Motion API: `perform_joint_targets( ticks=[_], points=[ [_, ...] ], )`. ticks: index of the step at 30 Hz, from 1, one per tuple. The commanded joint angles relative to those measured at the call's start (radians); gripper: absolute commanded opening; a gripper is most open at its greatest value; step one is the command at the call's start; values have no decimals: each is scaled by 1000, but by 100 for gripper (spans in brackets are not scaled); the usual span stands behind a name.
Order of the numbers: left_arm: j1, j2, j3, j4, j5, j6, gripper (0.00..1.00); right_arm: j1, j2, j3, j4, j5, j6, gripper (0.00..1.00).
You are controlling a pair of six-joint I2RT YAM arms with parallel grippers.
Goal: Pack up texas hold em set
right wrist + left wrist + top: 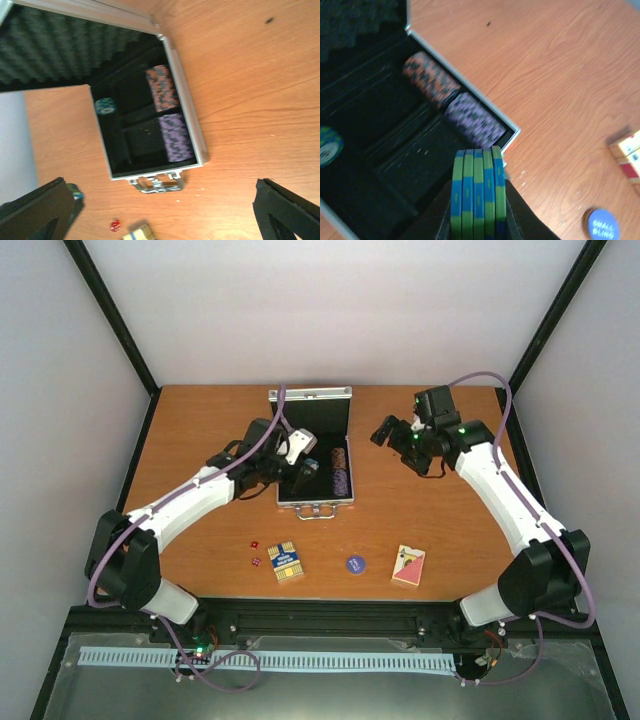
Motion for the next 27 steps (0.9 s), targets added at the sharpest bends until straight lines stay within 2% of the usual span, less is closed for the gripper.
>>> perform_joint_targets(
  ticks=[1,7,19,24,27],
  points=[
    [23,1,101,-250,-86,107,1,-25,-49,-42,-54,122,-98,100],
    [51,84,144,-371,-132,241,1,-55,-84,-77,-75,154,-152,100],
    [152,355,432,-579,-133,469,1,-88,-129,-157,-63,108,-157,100],
    [163,417,493,-581,-217,518,1,-145,-141,-193,-55,72,-159,100],
    [163,417,474,-532,-272,531,1,-174,-143,-211,-52,57,-167,100]
  ],
)
